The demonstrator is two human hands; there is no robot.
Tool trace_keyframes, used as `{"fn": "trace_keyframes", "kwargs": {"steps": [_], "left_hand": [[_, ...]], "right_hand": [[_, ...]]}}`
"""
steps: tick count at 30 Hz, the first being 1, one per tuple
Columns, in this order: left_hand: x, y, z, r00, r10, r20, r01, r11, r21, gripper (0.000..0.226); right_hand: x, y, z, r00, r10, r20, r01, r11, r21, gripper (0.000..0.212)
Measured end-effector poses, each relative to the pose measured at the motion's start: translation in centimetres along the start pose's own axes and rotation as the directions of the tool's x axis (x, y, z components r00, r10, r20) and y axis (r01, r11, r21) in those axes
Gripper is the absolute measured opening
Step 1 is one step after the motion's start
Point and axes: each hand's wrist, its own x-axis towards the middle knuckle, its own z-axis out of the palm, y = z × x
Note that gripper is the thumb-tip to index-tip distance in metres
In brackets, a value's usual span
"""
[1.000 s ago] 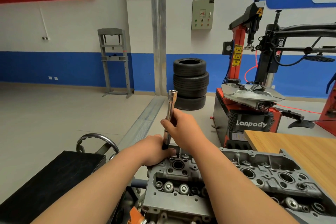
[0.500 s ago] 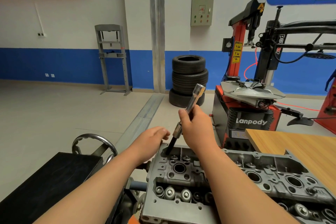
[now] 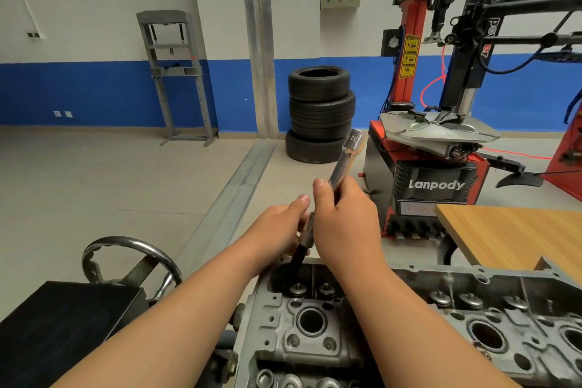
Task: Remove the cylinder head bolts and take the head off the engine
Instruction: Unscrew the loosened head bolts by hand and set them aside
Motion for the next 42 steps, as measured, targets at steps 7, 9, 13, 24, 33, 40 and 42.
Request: {"fn": "trace_keyframes", "kwargs": {"steps": [7, 9, 13, 24, 33, 40, 42], "left_hand": [[-0.3, -0.6, 0.9, 0.990, 0.141, -0.023, -0.140, 0.989, 0.037, 0.067], [-0.3, -0.7, 0.9, 0.986, 0.163, -0.035, -0.161, 0.986, 0.053, 0.067], [-0.3, -1.1, 0.7, 0.984, 0.175, -0.014, -0.173, 0.980, 0.101, 0.071], [-0.5, -0.8, -0.1, 0.954, -0.211, 0.212, 0.256, 0.942, -0.218, 0.068], [-1.6, -0.2, 0.2, 0.949, -0.310, -0.057, 0.292, 0.933, -0.209, 0.059], [-1.4, 0.0, 0.9, 0.950, -0.190, -0.248, 0.192, 0.981, -0.015, 0.058], [-1.0, -0.1, 0.8, 0.949, -0.171, -0.264, 0.191, 0.980, 0.050, 0.061]], "right_hand": [[0.1, 0.4, -0.1, 0.998, 0.034, -0.052, -0.030, 0.997, 0.070, 0.028], [0.3, 0.4, 0.0, 0.996, 0.057, -0.068, -0.050, 0.994, 0.097, 0.027], [0.5, 0.2, -0.1, 0.986, 0.149, -0.077, -0.132, 0.972, 0.196, 0.031], [-2.7, -0.2, 0.1, 0.974, 0.225, 0.007, -0.225, 0.972, 0.062, 0.017], [-1.7, -1.4, -0.4, 0.947, 0.317, 0.043, -0.315, 0.948, -0.042, 0.018], [-1.2, -1.4, -0.3, 0.941, 0.318, 0.114, -0.319, 0.948, -0.013, 0.023], [-1.3, -1.2, 0.0, 0.946, 0.283, 0.157, -0.286, 0.958, -0.002, 0.020]]}}
